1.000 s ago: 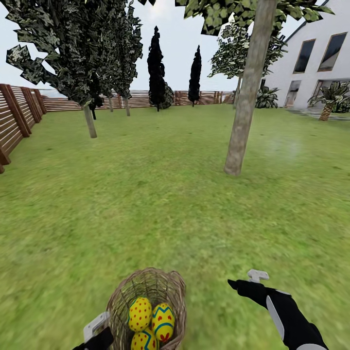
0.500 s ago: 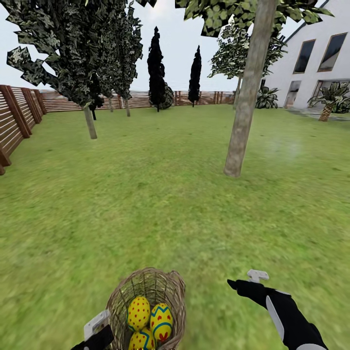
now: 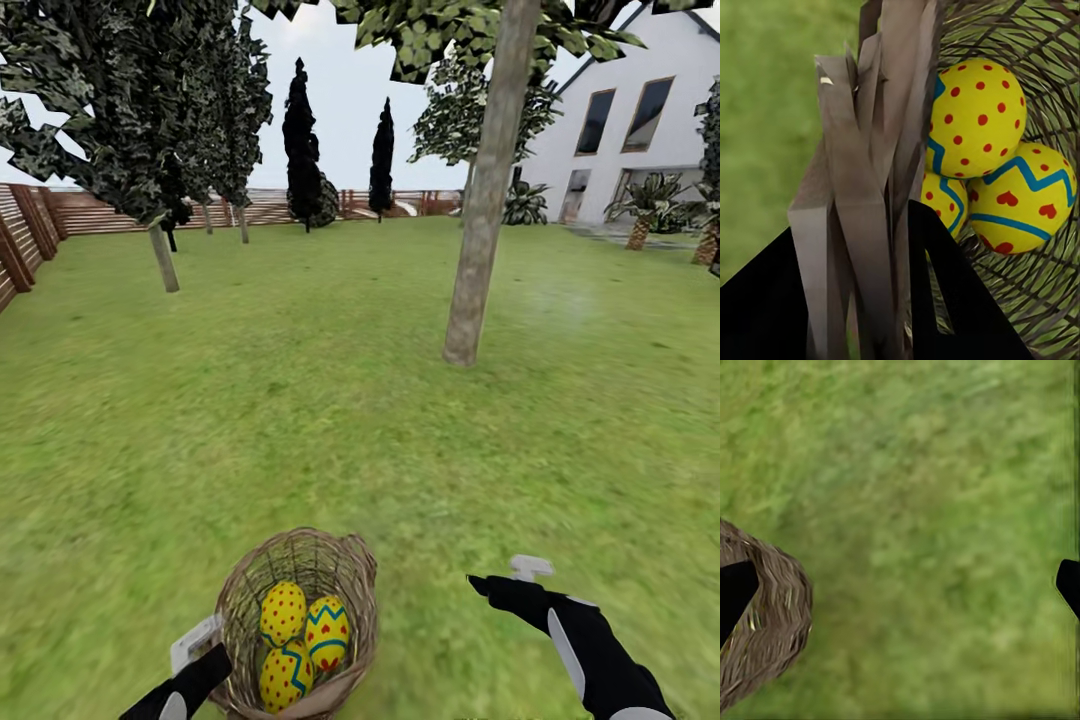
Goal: Take the three Easter eggs out of the wicker basket on the lawn in the garden, then place them on the lawn next to a single tree (choose any tree) so that all three eggs are next to the same tree and none are left in the basket.
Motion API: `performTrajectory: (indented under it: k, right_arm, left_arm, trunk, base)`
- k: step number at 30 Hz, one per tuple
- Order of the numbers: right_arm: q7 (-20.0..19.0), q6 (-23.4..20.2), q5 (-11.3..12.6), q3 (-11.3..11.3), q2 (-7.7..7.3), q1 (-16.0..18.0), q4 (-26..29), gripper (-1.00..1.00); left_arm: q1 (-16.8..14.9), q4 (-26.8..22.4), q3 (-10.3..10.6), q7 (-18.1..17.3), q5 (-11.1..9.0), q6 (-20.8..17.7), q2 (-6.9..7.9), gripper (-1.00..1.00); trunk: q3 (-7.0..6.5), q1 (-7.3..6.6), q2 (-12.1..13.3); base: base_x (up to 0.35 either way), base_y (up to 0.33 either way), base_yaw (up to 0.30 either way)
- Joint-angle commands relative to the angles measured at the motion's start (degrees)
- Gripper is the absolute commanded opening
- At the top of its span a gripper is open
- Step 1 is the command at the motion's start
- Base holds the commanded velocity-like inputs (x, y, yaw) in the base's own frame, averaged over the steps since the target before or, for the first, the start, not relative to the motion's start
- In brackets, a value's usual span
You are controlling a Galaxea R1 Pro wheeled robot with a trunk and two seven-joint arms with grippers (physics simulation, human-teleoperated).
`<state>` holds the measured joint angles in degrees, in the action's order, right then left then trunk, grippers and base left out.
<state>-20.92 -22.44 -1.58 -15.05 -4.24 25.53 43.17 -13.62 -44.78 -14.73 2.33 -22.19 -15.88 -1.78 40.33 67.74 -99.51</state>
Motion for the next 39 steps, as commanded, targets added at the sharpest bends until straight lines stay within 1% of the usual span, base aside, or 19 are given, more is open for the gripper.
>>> performTrajectory:
  k: [1, 2, 3, 4, 5, 15, 20, 24, 29, 39]
  right_arm:
    - [-0.35, -0.31, -0.18, -0.26, 0.02, 0.05, 0.01, 1.0]
    - [-0.35, -0.32, -0.17, -0.25, 0.02, 0.05, 0.0, 1.0]
    - [-0.35, -0.28, -0.18, -0.24, 0.03, 0.05, -0.01, 1.0]
    - [-0.35, -0.3, -0.18, -0.24, 0.02, 0.05, -0.02, 1.0]
    - [-0.23, -0.25, -0.18, -0.24, 0.09, 0.05, -0.16, 1.0]
    - [-0.17, -0.24, -0.18, -0.5, -0.03, 0.05, -0.19, 1.0]
    - [-0.25, -0.24, -0.24, -0.33, 0.06, 0.05, -0.06, 1.0]
    - [-0.11, -0.32, -0.35, 0.1, 0.22, 0.05, -0.12, 1.0]
    - [-0.35, -0.24, -0.26, -0.03, 0.11, 0.05, 0.05, 1.0]
    - [-0.26, -0.24, -0.26, -0.06, 0.37, 0.05, -0.22, 1.0]
  left_arm:
    - [-0.01, -0.1, -0.13, 0.22, -0.84, -0.38, -0.05, -1.0]
    - [-0.02, -0.06, -0.13, 0.22, -1.63, -0.38, -0.03, -1.0]
    - [-0.02, 0.0, -0.09, 0.24, -3.39, -0.42, 0.02, -1.0]
    - [-0.01, 0.14, -0.06, 0.24, -4.48, -0.52, 0.12, -1.0]
    - [-0.01, 0.28, -0.04, 0.24, -4.91, -0.76, 0.11, -1.0]
    - [-0.01, 0.46, -0.04, 0.31, -4.96, -0.82, 0.03, -1.0]
    - [-0.03, 0.67, 0.05, 0.31, -4.96, -0.82, 0.07, -1.0]
    - [0.0, 0.74, 0.05, 0.31, -4.96, -0.82, 0.1, -1.0]
    - [-0.01, 0.75, -0.02, 0.31, -4.96, -0.9, 0.11, -1.0]
    - [-0.01, 0.75, -0.04, 0.75, -4.96, -0.91, 0.11, -1.0]
  trunk:
    - [-0.18, -0.23, 0.39]
    - [-0.4, -0.45, 0.79]
    - [-0.62, -0.67, 1.19]
    - [-0.84, -0.89, 1.59]
    - [-1.07, -1.11, 1.99]
    - [-3.3, -3.31, 6.0]
    - [-4.39, -4.4, 8.01]
    - [-5.12, -5.28, 9.61]
    - [-6.02, -6.38, 11.62]
    - [-7.81, -8.58, 15.63]
  base:
    - [0.0, 0.0, -0.26]
    - [0.0, 0.0, -0.26]
    - [0.0, 0.0, -0.26]
    - [0.0, 0.0, -0.261]
    - [0.0, 0.0, -0.261]
    - [0.001, 0.0, -0.261]
    - [0.19, -0.161, -0.236]
    - [0.238, -0.206, -0.018]
    - [0.239, -0.207, 0.0]
    - [0.239, -0.212, -0.018]
